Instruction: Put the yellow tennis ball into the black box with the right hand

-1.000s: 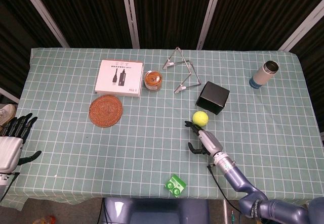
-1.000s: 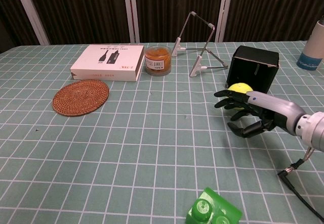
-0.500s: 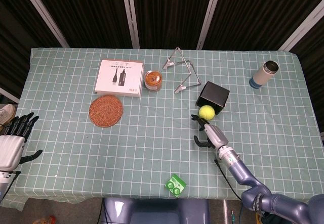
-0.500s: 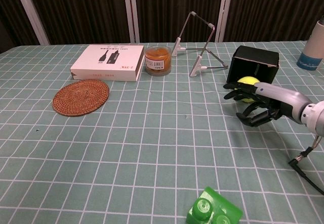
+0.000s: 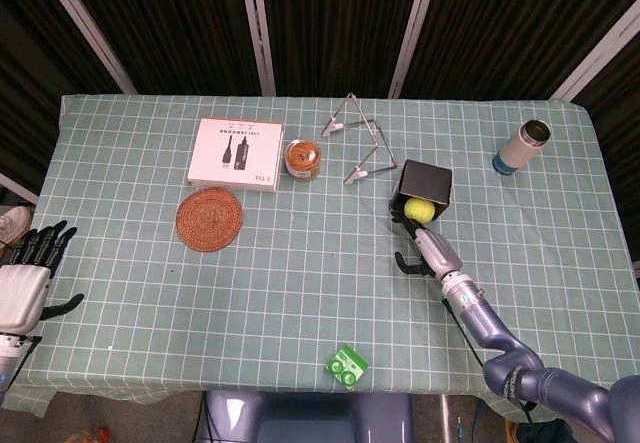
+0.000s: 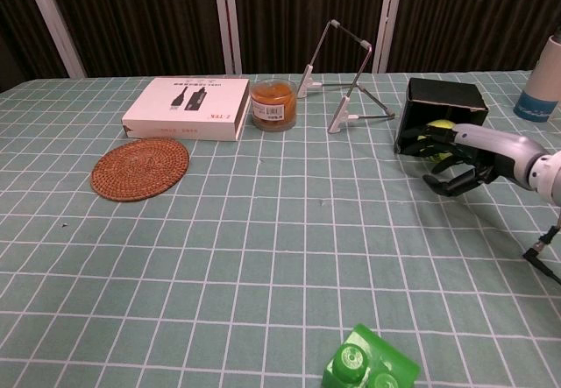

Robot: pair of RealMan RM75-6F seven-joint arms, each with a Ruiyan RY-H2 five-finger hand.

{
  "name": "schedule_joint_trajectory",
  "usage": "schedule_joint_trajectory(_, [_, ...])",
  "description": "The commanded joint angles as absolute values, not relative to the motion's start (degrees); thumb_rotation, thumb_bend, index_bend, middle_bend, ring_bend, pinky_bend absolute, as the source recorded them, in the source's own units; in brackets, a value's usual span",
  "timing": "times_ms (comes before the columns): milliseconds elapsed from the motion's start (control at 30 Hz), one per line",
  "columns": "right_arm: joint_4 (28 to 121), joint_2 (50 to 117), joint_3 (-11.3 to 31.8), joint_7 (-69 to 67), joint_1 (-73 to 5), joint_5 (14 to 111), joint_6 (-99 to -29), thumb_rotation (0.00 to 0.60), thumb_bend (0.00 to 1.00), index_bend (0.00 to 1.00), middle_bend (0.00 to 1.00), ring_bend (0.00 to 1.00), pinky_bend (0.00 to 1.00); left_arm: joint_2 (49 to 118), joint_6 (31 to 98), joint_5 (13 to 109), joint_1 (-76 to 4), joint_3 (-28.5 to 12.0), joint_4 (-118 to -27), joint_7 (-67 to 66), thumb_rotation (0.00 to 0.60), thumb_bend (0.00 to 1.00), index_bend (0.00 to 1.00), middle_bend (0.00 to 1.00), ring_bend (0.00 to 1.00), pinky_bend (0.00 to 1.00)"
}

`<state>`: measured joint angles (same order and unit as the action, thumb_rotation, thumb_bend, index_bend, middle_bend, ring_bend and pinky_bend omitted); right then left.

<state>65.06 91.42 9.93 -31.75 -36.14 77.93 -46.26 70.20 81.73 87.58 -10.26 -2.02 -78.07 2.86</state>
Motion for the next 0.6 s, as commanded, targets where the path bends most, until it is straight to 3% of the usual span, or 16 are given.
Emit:
schedule_joint_trajectory(33, [64.5,91.2,10.0,-32.0,-36.4,77.7,-46.0,0.600,0.57,0.00,0.14,0.09,0.15,70.3,81.6,87.4,-10.3,-2.1,-78.0,2.8,0.600,0.12,0.00,0.01,0.04,0.06])
schedule_joint_trajectory(300, [63.8,90.8,10.0,-31.9,-36.7,77.7,-46.3,0.600,0.57,0.00,0.13,0.07,0.14,70.3,81.6,87.3,-10.3,-2.1,-77.9,2.8,0.600,0.12,0.00,0.01,0.04,0.06])
schedule_joint_trajectory(467, [63.5,90.7,9.6,-30.2,-37.0,78.3,-46.8,0.600,0.57,0.00,0.10,0.01,0.02,70.3,81.6,87.2,-10.3,-2.1,-77.8,2.8,0.600,0.12,0.00,0.01,0.04,0.06])
schedule_joint_trajectory(600, [63.1,90.1,9.2,-30.7,-37.8,78.7,-45.4,0.600,0.57,0.00,0.06,0.00,0.00,70.4,81.4,87.1,-10.4,-2.0,-77.8,2.7,0.600,0.12,0.00,0.01,0.04,0.06])
